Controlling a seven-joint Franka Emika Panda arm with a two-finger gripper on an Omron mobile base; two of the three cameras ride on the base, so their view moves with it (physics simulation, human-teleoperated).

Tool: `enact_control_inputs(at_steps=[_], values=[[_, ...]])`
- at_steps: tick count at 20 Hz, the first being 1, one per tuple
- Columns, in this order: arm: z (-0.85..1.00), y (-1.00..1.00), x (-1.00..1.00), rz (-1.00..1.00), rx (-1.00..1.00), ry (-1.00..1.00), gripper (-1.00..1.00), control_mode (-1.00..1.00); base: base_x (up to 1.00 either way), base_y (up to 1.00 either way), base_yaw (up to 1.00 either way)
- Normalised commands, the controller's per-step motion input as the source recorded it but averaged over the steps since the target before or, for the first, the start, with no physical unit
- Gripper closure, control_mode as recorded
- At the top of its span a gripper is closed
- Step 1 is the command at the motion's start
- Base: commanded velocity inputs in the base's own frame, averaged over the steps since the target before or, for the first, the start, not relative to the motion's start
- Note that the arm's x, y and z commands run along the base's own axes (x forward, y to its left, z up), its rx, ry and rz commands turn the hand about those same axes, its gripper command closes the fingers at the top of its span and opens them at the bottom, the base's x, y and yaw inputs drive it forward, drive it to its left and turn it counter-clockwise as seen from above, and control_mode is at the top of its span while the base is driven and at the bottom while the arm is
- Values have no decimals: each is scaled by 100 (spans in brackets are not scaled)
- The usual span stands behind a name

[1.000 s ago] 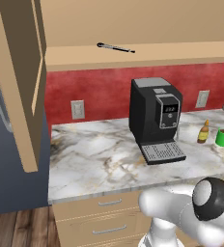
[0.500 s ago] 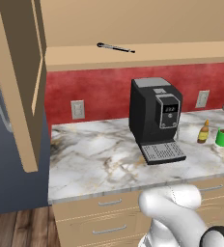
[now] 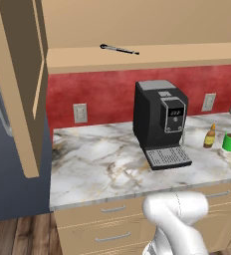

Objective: Pick the cinnamon and honey bottle from the cabinet and place them next to the mug.

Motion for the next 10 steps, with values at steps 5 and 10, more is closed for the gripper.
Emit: enact_control_inputs(at_steps=[5, 10], values=[[-63, 0, -68, 0, 0, 0, 100, -100, 0, 0, 0], [-45, 0, -43, 0, 0, 0, 100, -100, 0, 0, 0]])
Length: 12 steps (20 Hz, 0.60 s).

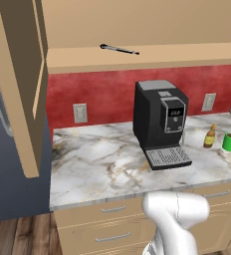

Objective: Pick the cinnamon and honey bottle from the cabinet and place them next to the mug.

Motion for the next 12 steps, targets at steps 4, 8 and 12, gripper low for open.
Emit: enact_control_inputs(at_steps=[4, 8, 12], values=[[-43, 0, -17, 0, 0, 2, 100, -100, 0, 0, 0], [-30, 0, 4, 0, 0, 1, 100, -100, 0, 0, 0], [-6, 1, 13, 0, 0, -1, 100, -100, 0, 0, 0]])
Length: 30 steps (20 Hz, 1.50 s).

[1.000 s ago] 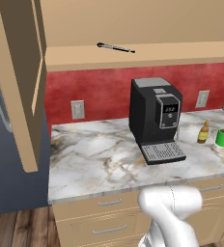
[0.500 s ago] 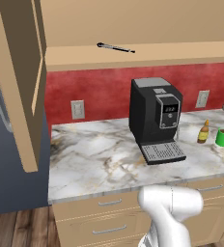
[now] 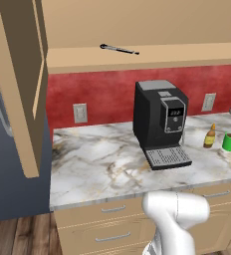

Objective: Pick the cinnamon and honey bottle from the cabinet and place them next to the mug.

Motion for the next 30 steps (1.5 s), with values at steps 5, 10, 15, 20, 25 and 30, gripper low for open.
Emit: enact_control_inputs(at_steps=[5, 10, 15, 20, 25, 30], values=[[-15, 4, 28, 0, 0, 0, 100, -100, 0, 0, 0], [-56, 22, 59, 0, 0, 5, 100, -100, 0, 0, 0], [-45, 27, 52, 0, 0, 3, 100, -100, 0, 0, 0], [-25, 20, 58, 0, 0, 3, 100, -100, 0, 0, 0], [-26, 8, 69, 0, 0, 8, 100, -100, 0, 0, 0], [-30, -1, 73, 0, 0, 7, 100, -100, 0, 0, 0]])
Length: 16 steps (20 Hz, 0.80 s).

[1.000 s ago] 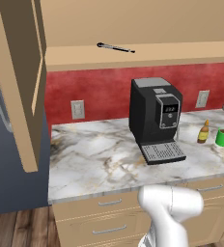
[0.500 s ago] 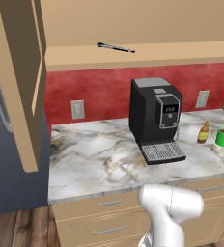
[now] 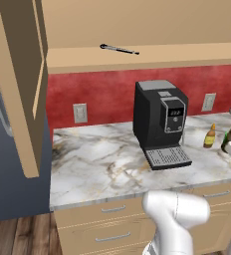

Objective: Pick the cinnamon and honey bottle from the cabinet and place them next to the mug.

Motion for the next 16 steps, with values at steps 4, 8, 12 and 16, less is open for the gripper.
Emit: enact_control_inputs(at_steps=[4, 8, 12, 16], values=[[-20, -18, 54, 0, 0, 2, 100, -100, 0, 0, 0], [-21, -29, 43, 0, 0, 0, 100, -100, 0, 0, 0], [-48, -38, 24, 0, 0, 0, 100, -100, 0, 0, 0], [-62, -31, 16, 0, -1, 0, 100, -100, 0, 0, 0]])
